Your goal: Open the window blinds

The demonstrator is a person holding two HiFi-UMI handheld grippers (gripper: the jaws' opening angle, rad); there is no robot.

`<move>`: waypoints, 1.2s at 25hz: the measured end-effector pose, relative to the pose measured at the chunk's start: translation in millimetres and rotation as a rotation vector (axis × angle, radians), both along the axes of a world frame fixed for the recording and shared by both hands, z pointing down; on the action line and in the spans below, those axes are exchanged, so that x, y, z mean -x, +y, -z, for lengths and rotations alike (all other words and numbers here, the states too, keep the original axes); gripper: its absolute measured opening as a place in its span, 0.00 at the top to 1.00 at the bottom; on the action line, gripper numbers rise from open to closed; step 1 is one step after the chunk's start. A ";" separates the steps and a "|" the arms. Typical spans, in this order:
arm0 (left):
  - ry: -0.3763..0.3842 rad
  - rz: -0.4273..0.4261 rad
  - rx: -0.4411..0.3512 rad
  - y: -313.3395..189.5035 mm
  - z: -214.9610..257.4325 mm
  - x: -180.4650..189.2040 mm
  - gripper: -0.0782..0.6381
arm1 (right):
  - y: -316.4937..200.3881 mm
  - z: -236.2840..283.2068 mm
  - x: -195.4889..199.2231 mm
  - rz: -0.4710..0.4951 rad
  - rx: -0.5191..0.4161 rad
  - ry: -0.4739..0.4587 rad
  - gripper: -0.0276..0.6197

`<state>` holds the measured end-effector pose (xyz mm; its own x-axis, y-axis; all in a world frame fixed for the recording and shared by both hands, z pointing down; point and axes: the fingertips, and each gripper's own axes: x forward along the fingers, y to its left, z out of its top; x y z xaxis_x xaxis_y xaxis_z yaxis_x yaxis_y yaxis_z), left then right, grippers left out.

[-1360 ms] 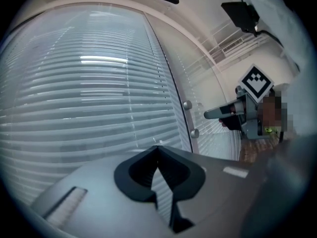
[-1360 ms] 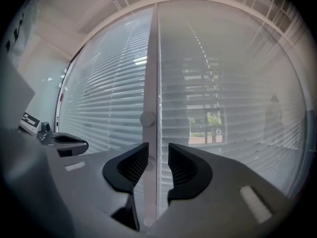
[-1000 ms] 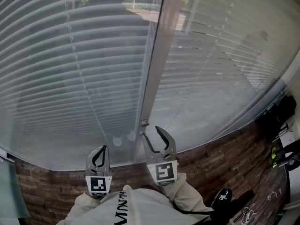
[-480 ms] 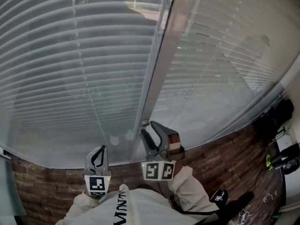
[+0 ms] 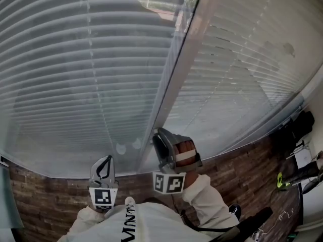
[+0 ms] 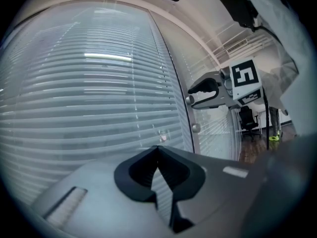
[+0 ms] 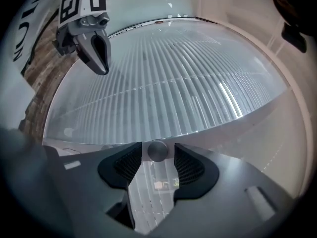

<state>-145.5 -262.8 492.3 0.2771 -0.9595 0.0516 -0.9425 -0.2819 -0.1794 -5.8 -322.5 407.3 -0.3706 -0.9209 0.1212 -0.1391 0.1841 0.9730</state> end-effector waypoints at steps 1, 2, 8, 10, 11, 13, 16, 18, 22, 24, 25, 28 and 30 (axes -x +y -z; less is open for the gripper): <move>0.001 0.000 0.000 0.1 -0.1 0.0 0.89 | -0.3 -0.4 0.5 0.002 -0.004 0.013 0.65; 0.002 0.001 0.000 0.3 -0.3 -0.1 0.89 | -0.9 -1.0 0.9 0.003 -0.005 0.022 0.65; 0.007 0.002 0.000 2.6 -1.3 -0.6 0.89 | -5.5 -0.7 -1.1 -0.020 -0.040 0.047 0.74; 0.005 0.002 -0.001 2.4 -0.9 -0.6 0.89 | -5.9 0.2 -1.0 -0.027 -0.057 0.031 0.76; 0.004 0.002 -0.001 2.3 -0.6 -0.8 0.89 | -6.1 0.6 -0.9 -0.030 -0.056 0.012 0.76; 0.006 0.002 -0.003 2.8 0.1 -1.6 0.89 | -6.3 1.7 -1.1 -0.040 -0.028 -0.065 0.76; 0.007 0.003 -0.002 3.4 -0.3 -2.3 0.89 | -6.6 4.8 -1.9 -0.066 0.051 -0.257 0.76; 0.009 0.007 -0.003 3.5 -1.0 -1.7 0.89 | -7.3 7.0 -2.7 -0.086 0.104 -0.391 0.76; 0.010 0.011 0.001 4.8 -2.6 0.6 0.89 | -8.8 10.5 -4.9 -0.109 0.223 -0.665 0.76; 0.009 0.016 0.006 5.2 -3.6 2.6 0.89 | -10.0 10.5 -7.2 -0.104 0.318 -0.854 0.76; 0.010 0.017 0.008 5.1 -4.1 3.1 0.89 | -10.9 10.6 -9.4 -0.103 0.378 -0.969 0.76; 0.015 0.017 0.010 5.0 -4.4 3.4 0.89 | -13.9 11.1 -17.4 -0.099 0.573 -1.344 0.76; 0.014 0.015 0.010 5.3 -4.3 2.9 0.89 | -15.1 11.1 -20.4 -0.086 0.685 -1.561 0.76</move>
